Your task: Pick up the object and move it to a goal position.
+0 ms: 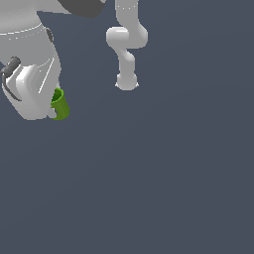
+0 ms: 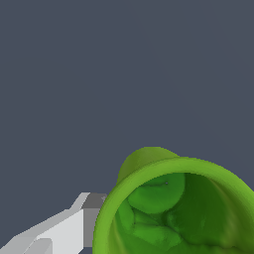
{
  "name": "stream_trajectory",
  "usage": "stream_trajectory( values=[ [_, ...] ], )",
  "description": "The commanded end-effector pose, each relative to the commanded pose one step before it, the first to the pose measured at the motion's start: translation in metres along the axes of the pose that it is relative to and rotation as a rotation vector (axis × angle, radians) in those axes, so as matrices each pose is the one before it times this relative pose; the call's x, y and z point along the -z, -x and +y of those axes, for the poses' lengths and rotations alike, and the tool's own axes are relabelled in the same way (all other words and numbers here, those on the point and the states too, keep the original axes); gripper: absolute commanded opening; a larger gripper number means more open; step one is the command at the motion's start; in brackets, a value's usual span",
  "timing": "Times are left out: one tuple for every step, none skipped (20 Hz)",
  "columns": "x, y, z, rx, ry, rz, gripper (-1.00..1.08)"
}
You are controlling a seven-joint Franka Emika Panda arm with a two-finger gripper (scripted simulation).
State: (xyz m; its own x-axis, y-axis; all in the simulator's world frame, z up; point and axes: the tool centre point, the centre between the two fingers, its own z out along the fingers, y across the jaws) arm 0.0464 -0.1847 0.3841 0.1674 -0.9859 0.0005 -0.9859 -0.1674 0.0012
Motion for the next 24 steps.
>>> stream_trajectory(
  values=[
    [0.01179, -0.00749, -0.00232, 0.00057, -0.00092, 0.00031, -1.0],
    [0.00383, -0.0026, -0.00103, 0.0004, 0.00005, -0.00028, -1.0],
    [0.00377, -0.00262, -0.00087, 0.0, 0.0, 0.0, -1.0],
    [0.00353, -0.00246, -0.00083, 0.0, 0.0, 0.0, -1.0],
    [0.00323, -0.00224, -0.00077, 0.0, 0.0, 0.0, -1.0],
    [0.00294, -0.00204, -0.00072, 0.0, 0.0, 0.0, -1.0],
    [0.00267, -0.00185, -0.00067, 0.0, 0.0, 0.0, -1.0],
    [0.00242, -0.00167, -0.00063, 0.0, 0.0, 0.0, -1.0],
    [0.00218, -0.0015, -0.0006, 0.0, 0.0, 0.0, -1.0],
    [0.00196, -0.00135, -0.00056, 0.0, 0.0, 0.0, -1.0],
    [0.00177, -0.00122, -0.00052, 0.0, 0.0, 0.0, -1.0],
    [0.00149, -0.00143, -0.00036, -0.00027, -0.00006, -0.0004, -1.0],
    [0.00141, -0.00097, -0.00043, 0.0, 0.0, 0.0, -1.0],
    [0.00125, -0.00085, -0.00039, 0.0, 0.0, 0.0, -1.0],
    [0.00108, -0.00074, -0.00035, 0.0, 0.0, 0.0, -1.0],
    [0.00093, -0.00063, -0.00032, 0.0, 0.0, 0.0, -1.0],
    [0.00078, -0.00053, -0.00029, 0.0, 0.0, 0.0, -1.0],
    [0.00065, -0.00092, 0.00001, -0.00064, -0.00013, -0.00021, -1.0],
    [0.0005, -0.00033, -0.00024, 0.0, 0.0, 0.0, -1.0],
    [0.00037, -0.00024, -0.00021, 0.0, 0.0, 0.0, -1.0],
    [0.00026, -0.00016, -0.00018, 0.0, 0.0, 0.0, -1.0],
    [0.00015, -0.00009, -0.00014, 0.0, 0.0, 0.0, -1.0],
    [0.00016, -0.00031, 0.00011, -0.00047, -0.00011, 0.00005, -1.0],
    [0.00002, -0.00001, -0.00003, 0.0, 0.0, 0.0, -1.0]
  ],
)
